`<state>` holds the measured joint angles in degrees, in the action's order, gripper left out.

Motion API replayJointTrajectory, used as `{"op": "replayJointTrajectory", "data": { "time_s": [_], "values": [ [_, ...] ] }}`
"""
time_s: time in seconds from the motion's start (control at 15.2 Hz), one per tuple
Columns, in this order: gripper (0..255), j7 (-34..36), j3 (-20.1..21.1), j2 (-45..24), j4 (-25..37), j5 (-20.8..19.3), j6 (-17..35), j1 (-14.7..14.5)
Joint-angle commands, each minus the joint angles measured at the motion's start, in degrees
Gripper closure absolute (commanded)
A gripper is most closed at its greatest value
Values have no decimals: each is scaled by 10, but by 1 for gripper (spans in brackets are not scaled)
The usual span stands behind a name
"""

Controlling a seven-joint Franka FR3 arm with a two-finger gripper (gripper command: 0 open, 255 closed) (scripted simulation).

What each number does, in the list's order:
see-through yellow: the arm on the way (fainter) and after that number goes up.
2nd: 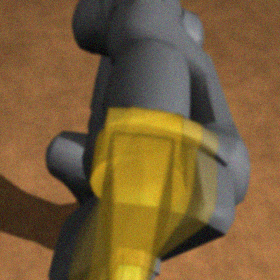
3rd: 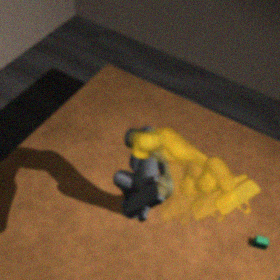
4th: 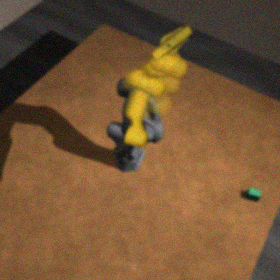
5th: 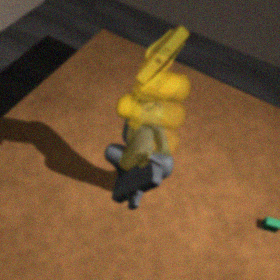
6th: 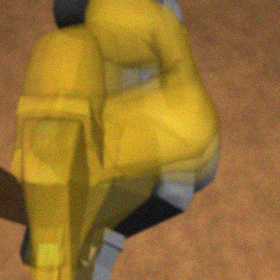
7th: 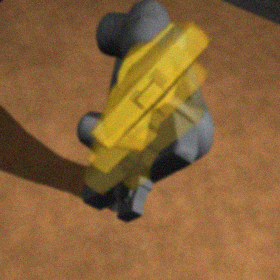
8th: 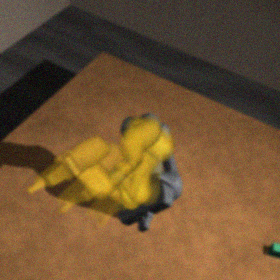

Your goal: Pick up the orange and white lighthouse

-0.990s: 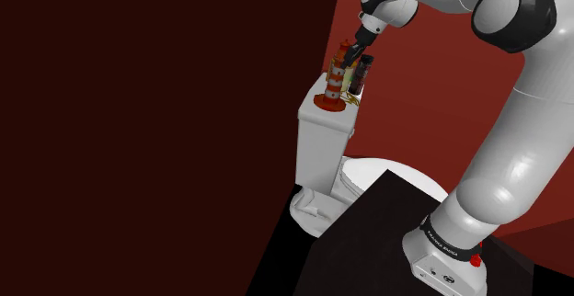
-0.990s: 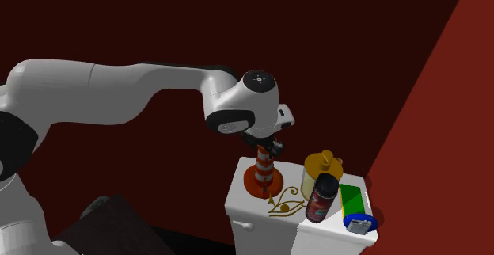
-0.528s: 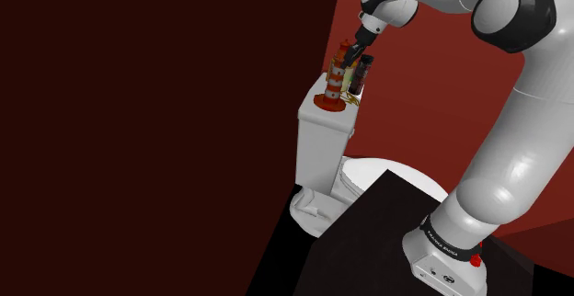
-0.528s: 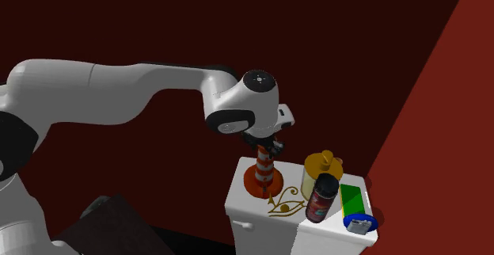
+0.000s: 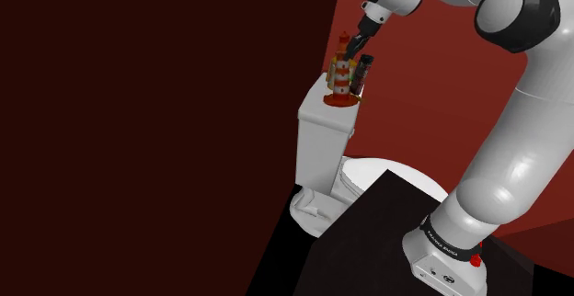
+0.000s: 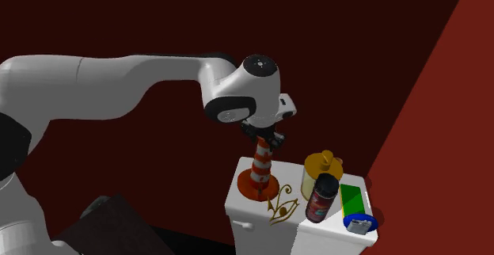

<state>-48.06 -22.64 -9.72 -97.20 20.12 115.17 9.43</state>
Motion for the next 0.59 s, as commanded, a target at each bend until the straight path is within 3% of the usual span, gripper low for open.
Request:
{"op": "replayJointTrajectory", "data": {
  "time_s": [0.0, 0.53],
  "values": [
    [255, 6, 0, 1, 16, -3, -15, 0],
    [255, 18, -2, 1, 62, -8, -60, 3]
  ]
}}
